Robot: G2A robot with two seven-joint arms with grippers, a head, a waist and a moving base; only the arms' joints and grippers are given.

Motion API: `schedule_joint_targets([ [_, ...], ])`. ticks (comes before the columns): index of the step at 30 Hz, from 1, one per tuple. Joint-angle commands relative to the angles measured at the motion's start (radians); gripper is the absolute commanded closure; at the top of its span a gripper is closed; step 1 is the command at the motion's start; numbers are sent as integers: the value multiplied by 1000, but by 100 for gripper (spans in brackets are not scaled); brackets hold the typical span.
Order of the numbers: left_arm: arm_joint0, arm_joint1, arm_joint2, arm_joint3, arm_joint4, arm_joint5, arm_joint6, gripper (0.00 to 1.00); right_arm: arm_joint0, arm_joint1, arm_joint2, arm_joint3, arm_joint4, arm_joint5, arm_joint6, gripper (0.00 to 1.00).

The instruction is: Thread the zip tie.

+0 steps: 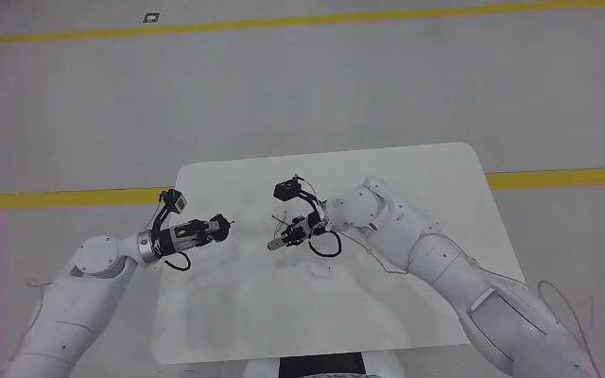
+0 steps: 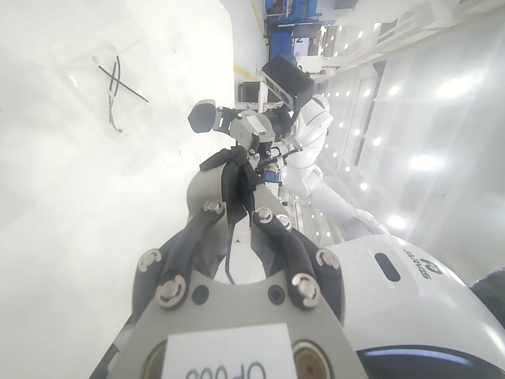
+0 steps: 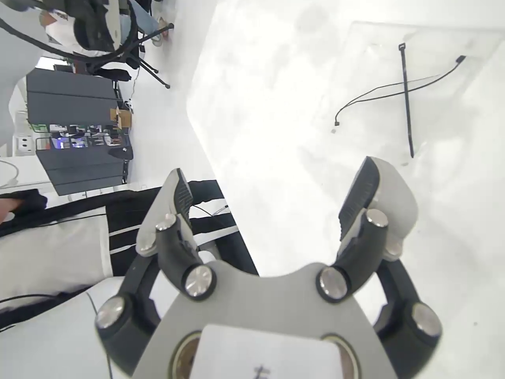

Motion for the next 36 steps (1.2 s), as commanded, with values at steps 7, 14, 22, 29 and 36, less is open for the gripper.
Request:
schedule_joint_targets([
  [7,0,0,0,0,0,0,0,100,-2,0,0,-1,-1,1,-6,0],
  [14,0,0,0,0,0,0,0,100,51,-14,-24,16,-48,-57,22,0],
  [22,0,0,0,0,0,0,0,100,183,-92,-134,146,-70,-144,57,0],
  [29,0,0,0,0,0,0,0,100,265,-169,-238,231,-94,-144,57,0],
  [36,0,0,0,0,0,0,0,100,265,-169,-238,231,-94,-144,57,0],
])
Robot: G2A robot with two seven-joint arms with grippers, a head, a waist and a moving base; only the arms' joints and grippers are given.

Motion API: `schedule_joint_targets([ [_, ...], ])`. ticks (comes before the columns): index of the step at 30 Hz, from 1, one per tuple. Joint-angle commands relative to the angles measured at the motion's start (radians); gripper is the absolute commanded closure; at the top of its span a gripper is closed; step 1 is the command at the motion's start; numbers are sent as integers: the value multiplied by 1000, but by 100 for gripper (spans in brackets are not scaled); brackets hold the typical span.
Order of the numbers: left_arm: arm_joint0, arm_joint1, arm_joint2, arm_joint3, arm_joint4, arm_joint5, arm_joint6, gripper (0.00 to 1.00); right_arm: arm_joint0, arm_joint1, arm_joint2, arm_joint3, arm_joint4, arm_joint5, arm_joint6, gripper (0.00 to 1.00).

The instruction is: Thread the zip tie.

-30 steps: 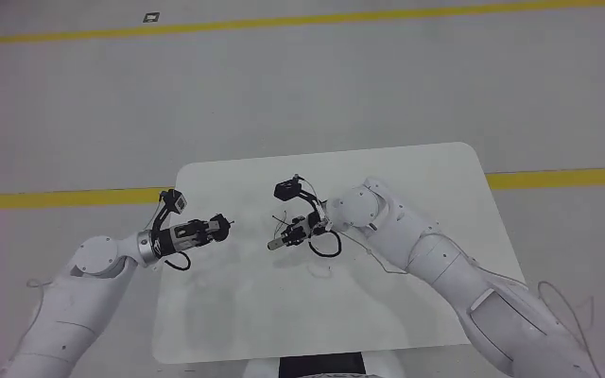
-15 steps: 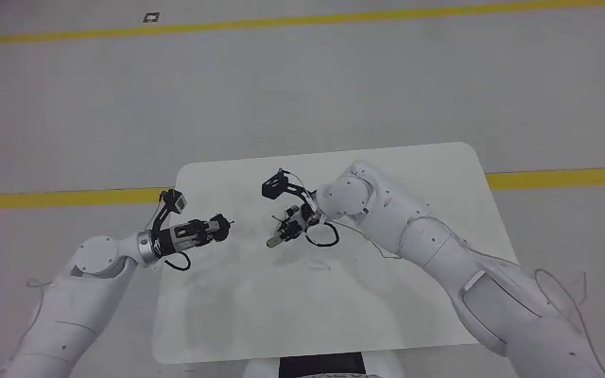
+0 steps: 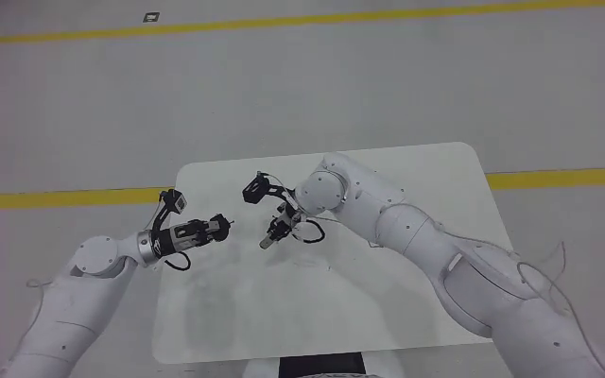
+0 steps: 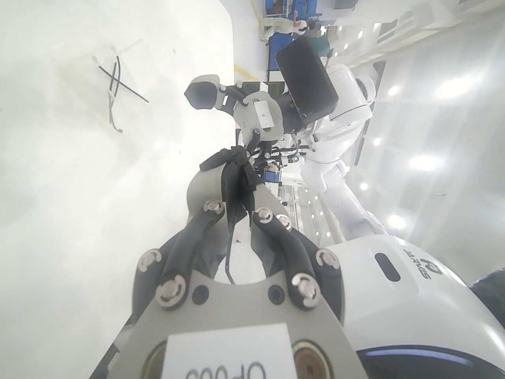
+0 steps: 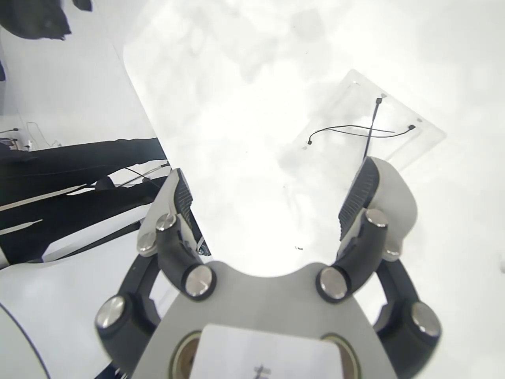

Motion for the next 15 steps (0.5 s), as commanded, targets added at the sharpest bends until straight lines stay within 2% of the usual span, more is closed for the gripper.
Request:
schedule_joint_targets([
  [1,0,0,0,0,0,0,0,100,0,0,0,0,0,0,0,0],
  [8,0,0,0,0,0,0,0,100,5,-10,-22,-43,-81,0,-31,0],
  [15,0,0,0,0,0,0,0,100,46,-64,-91,34,-102,0,-11,0],
])
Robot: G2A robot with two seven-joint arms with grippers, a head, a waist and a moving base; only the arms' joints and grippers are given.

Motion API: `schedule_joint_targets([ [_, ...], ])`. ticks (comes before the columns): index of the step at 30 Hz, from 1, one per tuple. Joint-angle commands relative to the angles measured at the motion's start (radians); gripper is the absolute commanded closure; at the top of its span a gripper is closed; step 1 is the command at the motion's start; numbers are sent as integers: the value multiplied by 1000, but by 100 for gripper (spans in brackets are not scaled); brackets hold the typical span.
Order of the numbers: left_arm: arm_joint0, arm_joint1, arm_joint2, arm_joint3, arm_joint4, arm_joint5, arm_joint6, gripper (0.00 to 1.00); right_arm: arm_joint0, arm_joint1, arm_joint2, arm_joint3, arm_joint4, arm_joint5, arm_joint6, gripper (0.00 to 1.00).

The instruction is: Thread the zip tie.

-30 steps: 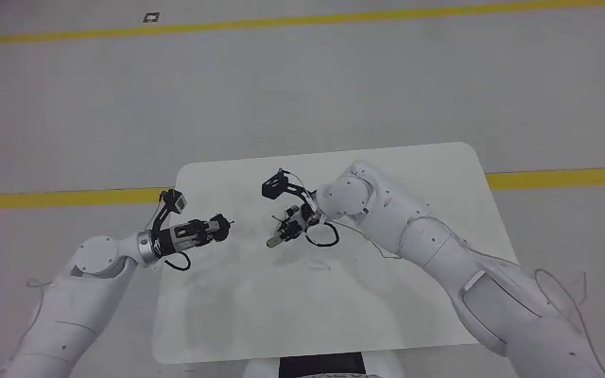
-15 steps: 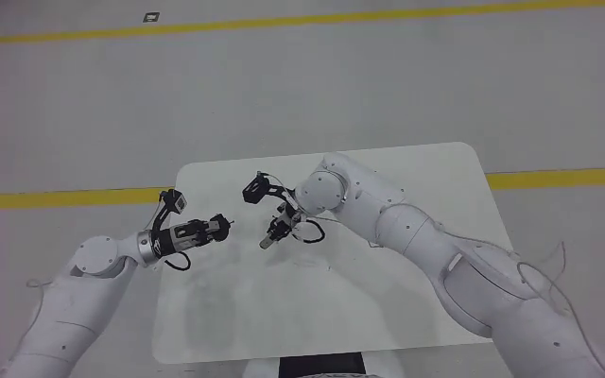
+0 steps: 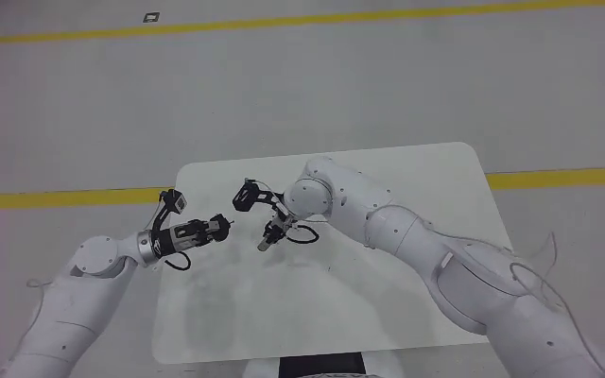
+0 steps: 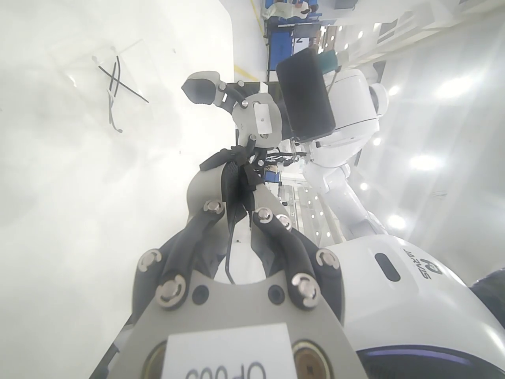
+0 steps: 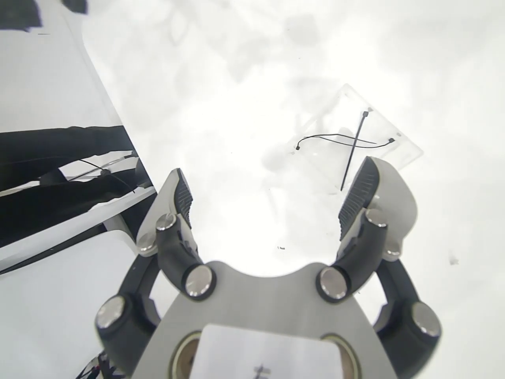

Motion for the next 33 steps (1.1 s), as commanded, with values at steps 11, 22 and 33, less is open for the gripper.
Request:
schedule_joint_targets([
  [11,0,0,0,0,0,0,0,100,36,-64,-69,81,45,0,22,0],
  [22,0,0,0,0,0,0,0,100,20,-83,-80,106,-32,0,-21,0],
  [33,0,0,0,0,0,0,0,100,41,-142,-96,238,-47,0,-31,71],
])
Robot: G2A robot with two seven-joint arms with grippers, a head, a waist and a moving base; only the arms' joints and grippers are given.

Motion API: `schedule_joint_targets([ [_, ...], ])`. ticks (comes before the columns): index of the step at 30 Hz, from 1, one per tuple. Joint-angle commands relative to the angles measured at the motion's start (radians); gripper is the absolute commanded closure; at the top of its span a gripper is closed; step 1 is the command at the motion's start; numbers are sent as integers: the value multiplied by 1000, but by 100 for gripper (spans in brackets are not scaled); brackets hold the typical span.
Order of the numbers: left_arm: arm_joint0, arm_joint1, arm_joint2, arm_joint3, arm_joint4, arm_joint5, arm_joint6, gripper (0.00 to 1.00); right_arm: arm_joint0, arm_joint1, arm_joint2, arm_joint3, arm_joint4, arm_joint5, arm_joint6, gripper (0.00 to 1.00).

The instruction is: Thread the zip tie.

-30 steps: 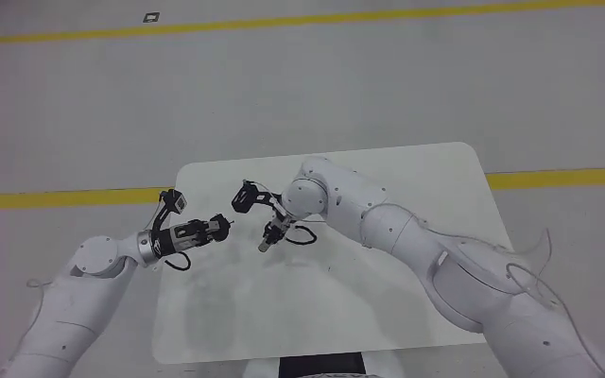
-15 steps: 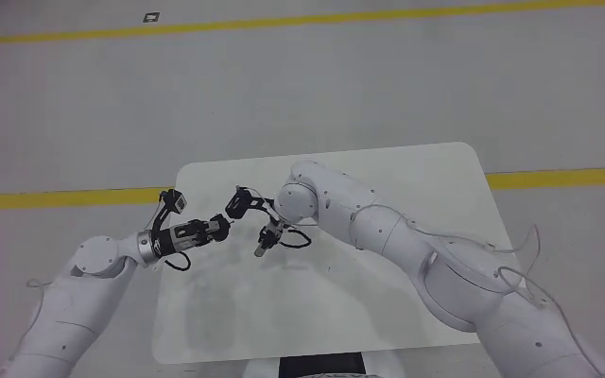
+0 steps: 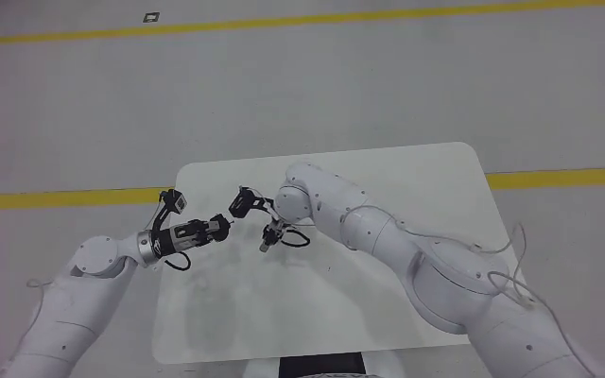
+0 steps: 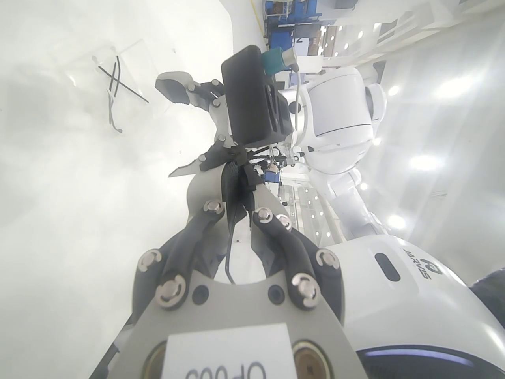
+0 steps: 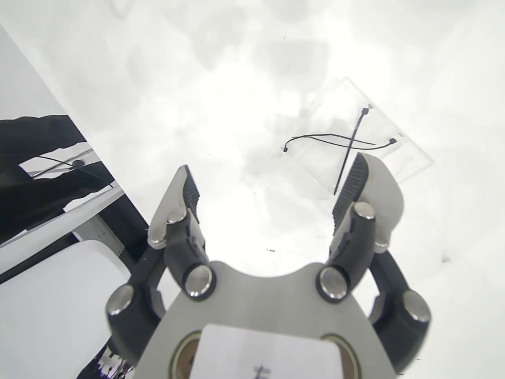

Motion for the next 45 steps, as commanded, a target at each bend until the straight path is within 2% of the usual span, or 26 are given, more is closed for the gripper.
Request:
schedule_joint_targets([
  [1,0,0,0,0,0,0,0,100,5,-11,-2,22,-7,0,0,74],
  [6,0,0,0,0,0,0,0,100,10,-36,-9,65,-29,0,-2,82],
  [11,0,0,0,0,0,0,0,100,10,-64,-23,112,-75,0,-16,84],
  [14,0,0,0,0,0,0,0,100,7,-83,-36,135,-121,21,-28,86],
  [19,0,0,0,0,0,0,0,100,-4,-114,-37,178,-181,49,-53,84],
  [30,0,0,0,0,0,0,0,100,-17,-176,-36,290,-236,79,-87,85],
  [39,0,0,0,0,0,0,0,100,-24,-217,-24,369,-252,67,-96,86],
  [43,0,0,0,0,0,0,0,100,-26,-231,-19,400,-258,65,-102,81],
  [45,0,0,0,0,0,0,0,100,-25,-238,-15,412,-261,63,-104,82],
])
